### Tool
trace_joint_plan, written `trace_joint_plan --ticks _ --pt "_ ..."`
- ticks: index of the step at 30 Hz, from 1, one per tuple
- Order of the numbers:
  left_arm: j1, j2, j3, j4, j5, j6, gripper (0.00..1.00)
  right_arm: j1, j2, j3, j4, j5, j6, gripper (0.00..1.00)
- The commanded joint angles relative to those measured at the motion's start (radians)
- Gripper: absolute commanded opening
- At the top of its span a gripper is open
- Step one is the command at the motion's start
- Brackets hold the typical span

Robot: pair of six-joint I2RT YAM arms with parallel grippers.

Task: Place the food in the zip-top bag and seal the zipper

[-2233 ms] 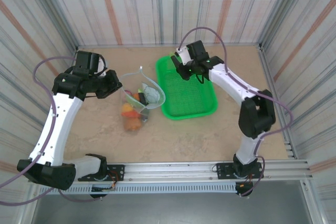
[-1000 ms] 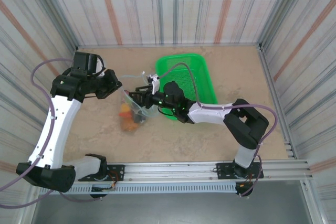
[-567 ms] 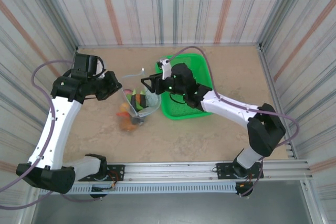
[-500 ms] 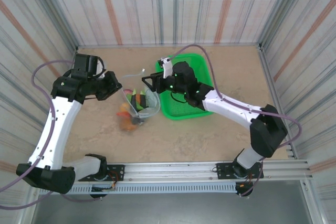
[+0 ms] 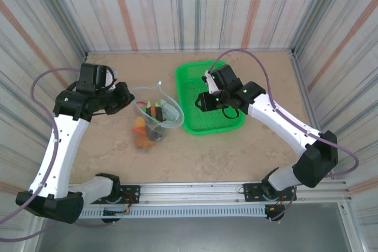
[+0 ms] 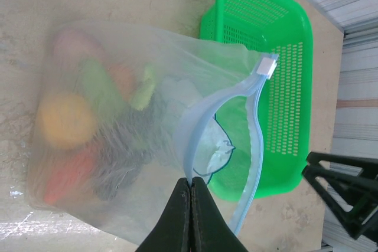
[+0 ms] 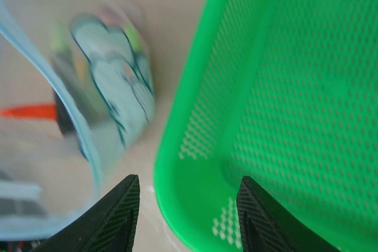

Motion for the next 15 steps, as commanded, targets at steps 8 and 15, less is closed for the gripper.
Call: trace_joint_plan --ticks 8,15 --pt "0.008 -0.036 0.011 -0.039 -0.041 0.053 0.0 0.131 -0.028 -0.049 -0.315 -0.073 -0.084 0.39" --pt "0.001 -0.002 0.041 -0.038 -0.027 0.049 0.0 0.224 -0.102 -0.216 -0.27 -0.107 0.001 0.32"
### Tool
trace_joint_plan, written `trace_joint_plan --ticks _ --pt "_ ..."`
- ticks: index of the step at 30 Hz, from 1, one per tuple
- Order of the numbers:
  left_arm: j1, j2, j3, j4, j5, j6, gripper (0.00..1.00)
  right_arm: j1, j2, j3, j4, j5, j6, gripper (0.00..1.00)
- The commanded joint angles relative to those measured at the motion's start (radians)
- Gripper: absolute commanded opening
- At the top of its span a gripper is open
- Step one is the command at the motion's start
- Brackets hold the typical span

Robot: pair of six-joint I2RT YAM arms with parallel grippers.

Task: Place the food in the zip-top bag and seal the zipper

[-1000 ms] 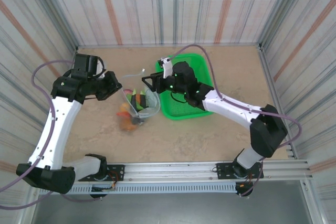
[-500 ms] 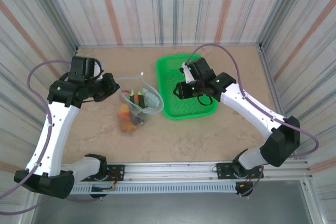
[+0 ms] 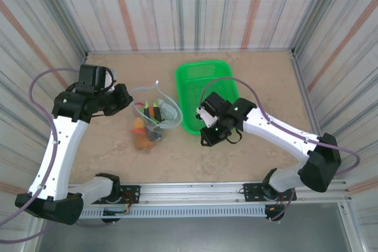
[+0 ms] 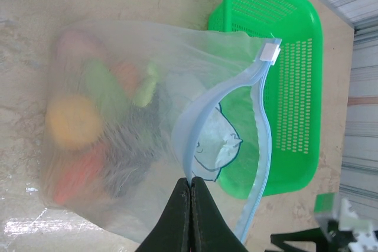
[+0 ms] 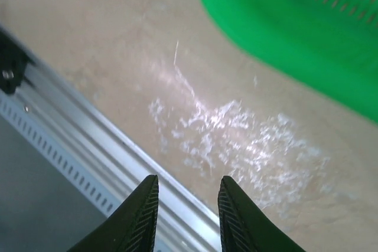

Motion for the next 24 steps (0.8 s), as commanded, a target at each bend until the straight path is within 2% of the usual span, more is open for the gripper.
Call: trace_joint_plan --ticks 1,6,12,19,24 --pt "-0.002 0.008 0.038 -0.003 -0.006 0.021 0.0 0.025 -0.026 -0.07 0.014 0.027 0.064 0.34" --pt "-0.018 0.013 0.036 0.009 -0.009 0.017 0.0 0.002 0.058 -0.091 0.181 0.239 0.127 0.48" --pt "-0.032 0.009 0.031 -0.006 -0.022 0.034 0.0 -0.121 0.214 -0.005 0.391 0.311 0.14 0.59" --pt "-0.038 0.014 0.016 -0.004 0.019 0.066 0.0 -0.242 0.362 0.152 0.506 0.206 0.158 0.65" --pt "-0.044 0.023 0.018 -0.007 0.037 0.084 0.0 -0.257 0.25 0.143 0.557 0.099 0.087 0.64"
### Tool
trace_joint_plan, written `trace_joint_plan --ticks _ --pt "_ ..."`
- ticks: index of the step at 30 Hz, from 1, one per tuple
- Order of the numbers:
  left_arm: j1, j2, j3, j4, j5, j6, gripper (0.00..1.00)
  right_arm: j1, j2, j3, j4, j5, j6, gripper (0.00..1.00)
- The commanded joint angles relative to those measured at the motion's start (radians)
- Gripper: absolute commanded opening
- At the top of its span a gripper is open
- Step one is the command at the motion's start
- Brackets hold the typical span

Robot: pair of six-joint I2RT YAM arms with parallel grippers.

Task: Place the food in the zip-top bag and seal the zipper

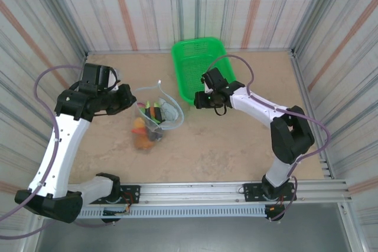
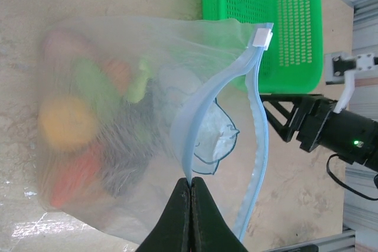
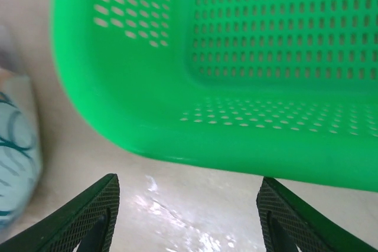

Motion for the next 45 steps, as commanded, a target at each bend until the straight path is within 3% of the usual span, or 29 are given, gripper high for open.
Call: trace_joint_plan --ticks 1,6,8,12,16,22,27,32,37,41,45 --pt "-0.006 0.008 0.012 -0.009 0.027 0.038 0.0 0.003 -0.112 0.01 0.049 -0.127 -0.059 0.63" --pt "-0.006 0.025 0.014 0.008 0.048 0.027 0.0 0.027 -0.174 0.058 0.057 -0.342 -0.022 0.61" --pt "-0.009 0.028 0.014 0.012 0.053 0.021 0.0 0.062 -0.162 0.085 0.074 -0.373 -0.011 0.64" --pt "-0.014 0.02 0.009 0.015 0.056 0.008 0.0 0.14 -0.06 0.211 -0.005 -0.302 -0.075 0.7" --pt "-0.016 0.005 0.004 0.015 0.053 0.0 0.0 0.169 0.05 0.331 -0.073 -0.298 -0.11 0.69" --pt "-0.019 -0.005 -0.002 0.022 0.065 -0.023 0.0 0.183 0.161 0.487 -0.179 -0.189 -0.143 0.45" --pt "-0.029 -0.016 -0.002 0.047 0.093 -0.051 0.0 0.186 0.186 0.54 -0.179 -0.125 -0.161 0.17" --pt "-0.067 -0.049 -0.018 0.101 0.122 -0.114 0.0 0.184 0.196 0.578 -0.199 -0.107 -0.191 0.11" --pt "-0.178 -0.093 -0.063 0.2 0.078 -0.187 0.0 0.167 0.18 0.638 -0.202 -0.187 -0.233 0.05" --pt "-0.276 -0.129 -0.133 0.325 0.008 -0.233 0.15 0.139 0.159 0.668 -0.193 -0.315 -0.256 0.02" --pt "-0.374 -0.111 -0.168 0.404 -0.06 -0.214 0.46 0.111 0.128 0.675 -0.19 -0.412 -0.306 0.01"
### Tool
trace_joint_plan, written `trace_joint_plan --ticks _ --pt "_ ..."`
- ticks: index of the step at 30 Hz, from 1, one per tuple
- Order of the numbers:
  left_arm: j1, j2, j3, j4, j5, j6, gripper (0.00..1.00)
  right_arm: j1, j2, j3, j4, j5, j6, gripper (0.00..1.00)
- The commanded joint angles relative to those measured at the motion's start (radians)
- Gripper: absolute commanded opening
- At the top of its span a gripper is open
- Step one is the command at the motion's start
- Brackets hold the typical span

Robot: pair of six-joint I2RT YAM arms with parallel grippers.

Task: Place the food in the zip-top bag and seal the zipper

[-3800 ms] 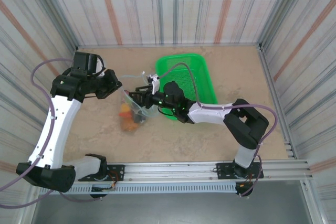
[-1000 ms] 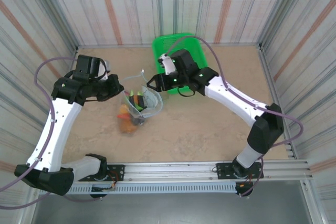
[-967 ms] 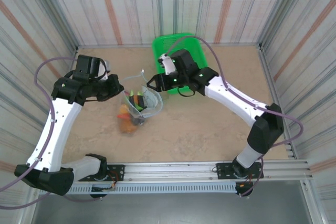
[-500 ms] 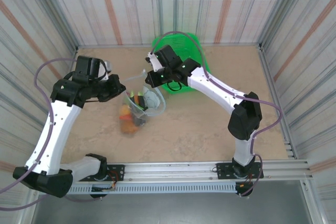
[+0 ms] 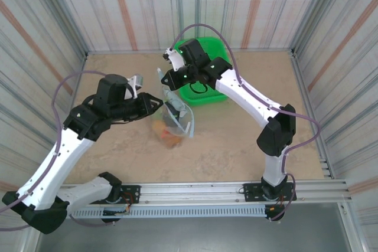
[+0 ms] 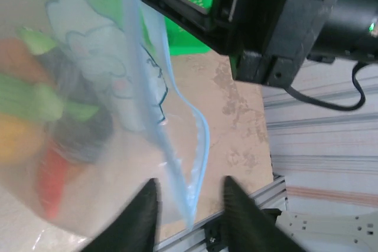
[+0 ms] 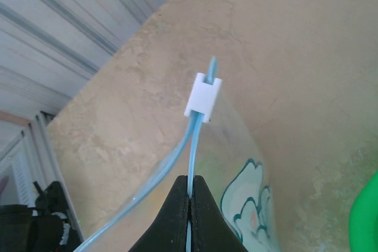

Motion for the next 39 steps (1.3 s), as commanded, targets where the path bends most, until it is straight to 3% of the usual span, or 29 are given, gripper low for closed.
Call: trace_joint_plan --ticks 1,4,9,14,18,20,23,27,29,34,37,39 --pt "-0.06 0.012 -0.016 0.118 -0.093 0.0 0.55 -0.026 -0.059 0.031 -0.008 -0.126 -0.072 0.01" --pt "-0.104 -0.004 -0.009 0.144 -0.169 0.066 0.73 -0.067 -0.075 0.011 0.013 -0.216 -0.071 0.02" --pt "-0.113 -0.099 0.013 0.183 -0.249 0.242 0.79 -0.112 -0.147 -0.121 0.165 -0.318 -0.081 0.02" --pt "-0.113 -0.179 0.034 0.204 -0.289 0.418 0.79 -0.118 -0.217 -0.183 0.241 -0.393 -0.2 0.02" --pt "-0.113 -0.21 0.017 0.237 -0.405 0.546 0.76 -0.169 -0.223 -0.209 0.365 -0.611 -0.194 0.04" --pt "-0.113 -0.214 -0.021 0.3 -0.41 0.639 0.73 -0.184 -0.215 -0.21 0.394 -0.718 -0.232 0.06" --pt "-0.112 -0.207 -0.095 0.395 -0.368 0.797 0.74 -0.185 -0.199 -0.175 0.291 -0.826 -0.438 0.07" --pt "-0.104 -0.154 -0.115 0.412 -0.372 0.932 0.75 -0.185 -0.153 -0.066 0.02 -0.882 -0.713 0.05" --pt "-0.081 -0.153 -0.141 0.444 -0.313 0.97 0.75 -0.177 -0.147 -0.066 -0.082 -0.887 -0.828 0.06" --pt "0.089 -0.148 -0.229 0.537 0.095 1.0 0.7 -0.15 -0.125 -0.067 -0.222 -0.813 -0.978 0.05" --pt "0.199 -0.182 -0.393 0.792 0.336 0.987 0.7 -0.13 -0.105 -0.066 -0.29 -0.756 -1.046 0.03" --pt "0.236 -0.183 -0.46 0.93 0.414 0.954 0.71 -0.126 -0.101 -0.066 -0.307 -0.743 -1.066 0.01"
